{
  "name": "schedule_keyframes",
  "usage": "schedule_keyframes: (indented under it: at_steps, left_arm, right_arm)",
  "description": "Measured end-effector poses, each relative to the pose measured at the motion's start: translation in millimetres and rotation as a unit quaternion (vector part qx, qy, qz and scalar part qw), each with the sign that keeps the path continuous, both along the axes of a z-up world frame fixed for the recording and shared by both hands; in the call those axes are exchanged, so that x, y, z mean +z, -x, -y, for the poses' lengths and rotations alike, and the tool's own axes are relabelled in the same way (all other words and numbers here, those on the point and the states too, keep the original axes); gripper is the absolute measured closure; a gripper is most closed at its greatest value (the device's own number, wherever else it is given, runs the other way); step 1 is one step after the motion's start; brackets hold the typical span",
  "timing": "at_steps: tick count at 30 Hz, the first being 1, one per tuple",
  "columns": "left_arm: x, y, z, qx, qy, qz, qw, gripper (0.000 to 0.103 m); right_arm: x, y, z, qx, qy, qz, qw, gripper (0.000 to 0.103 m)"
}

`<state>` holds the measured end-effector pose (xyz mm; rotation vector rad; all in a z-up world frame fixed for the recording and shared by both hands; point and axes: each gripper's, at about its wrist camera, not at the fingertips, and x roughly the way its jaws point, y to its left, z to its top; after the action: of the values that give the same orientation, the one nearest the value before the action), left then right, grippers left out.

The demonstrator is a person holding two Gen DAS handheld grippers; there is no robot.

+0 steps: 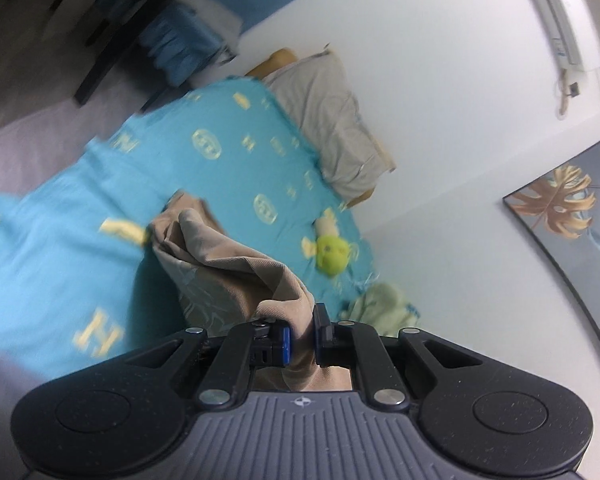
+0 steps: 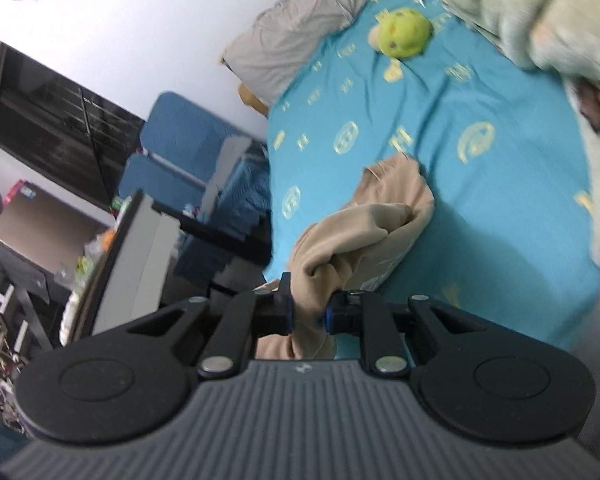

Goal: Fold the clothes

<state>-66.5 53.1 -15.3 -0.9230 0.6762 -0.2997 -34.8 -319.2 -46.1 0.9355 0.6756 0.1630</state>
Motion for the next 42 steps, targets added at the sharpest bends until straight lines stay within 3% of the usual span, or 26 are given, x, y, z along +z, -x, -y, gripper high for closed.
schedule_keyframes:
  at_steps: [3, 6, 13, 21, 27, 32, 33, 34, 35, 36, 37, 40, 42]
  left_arm:
    - [-6, 3, 0, 0.001, -0.002, -0.007, 1.0000, 0.092]
    - [-3, -17, 3, 0.010, -0.004, -0.009, 0.9999, 0.092]
    - [-6, -126, 16, 0.035, -0.046, -0.030, 0.9979, 0.091]
    - [-76, -245, 27, 0.008, -0.123, -0.050, 0.9910, 0.091]
    - [-121, -274, 30, -0.005, -0.165, -0.039, 0.9854, 0.091]
    - [-116, -273, 37, -0.027, -0.199, -0.001, 0.9797, 0.090]
    - [-112, -270, 39, -0.035, -0.206, 0.014, 0.9779, 0.085]
    - [-107, -266, 42, -0.045, -0.210, 0.036, 0.9760, 0.067]
    - [-102, -262, 44, -0.054, -0.214, 0.059, 0.9736, 0.058]
    - [-97, -258, 46, -0.064, -0.218, 0.082, 0.9704, 0.043]
    - [-90, -253, 50, -0.065, -0.234, 0.099, 0.9650, 0.033]
    - [-77, -240, 61, -0.083, -0.282, 0.144, 0.9450, 0.022]
    - [-79, -237, 65, -0.092, -0.300, 0.141, 0.9390, 0.022]
  right_arm:
    - [-5, 3, 3, -0.001, -0.005, -0.018, 1.000, 0.086]
    - [-4, -18, 2, -0.008, 0.000, -0.024, 1.000, 0.086]
    - [-14, -118, 1, -0.025, 0.005, -0.050, 0.998, 0.086]
    - [-87, -231, 4, -0.015, 0.017, -0.120, 0.993, 0.086]
    - [-115, -262, -4, 0.002, 0.036, -0.141, 0.989, 0.084]
    - [-116, -263, -10, 0.012, 0.059, -0.134, 0.989, 0.082]
    - [-113, -262, -12, 0.017, 0.065, -0.128, 0.989, 0.077]
    - [-109, -260, -15, 0.025, 0.074, -0.117, 0.990, 0.062]
    - [-105, -257, -18, 0.034, 0.079, -0.104, 0.991, 0.049]
    - [-100, -254, -22, 0.045, 0.080, -0.086, 0.992, 0.018]
    - [-94, -249, -25, 0.050, 0.088, -0.066, 0.993, 0.005]
    - [-75, -234, -35, 0.061, 0.124, -0.005, 0.990, 0.002]
    - [-66, -225, -40, 0.065, 0.157, 0.032, 0.985, 0.002]
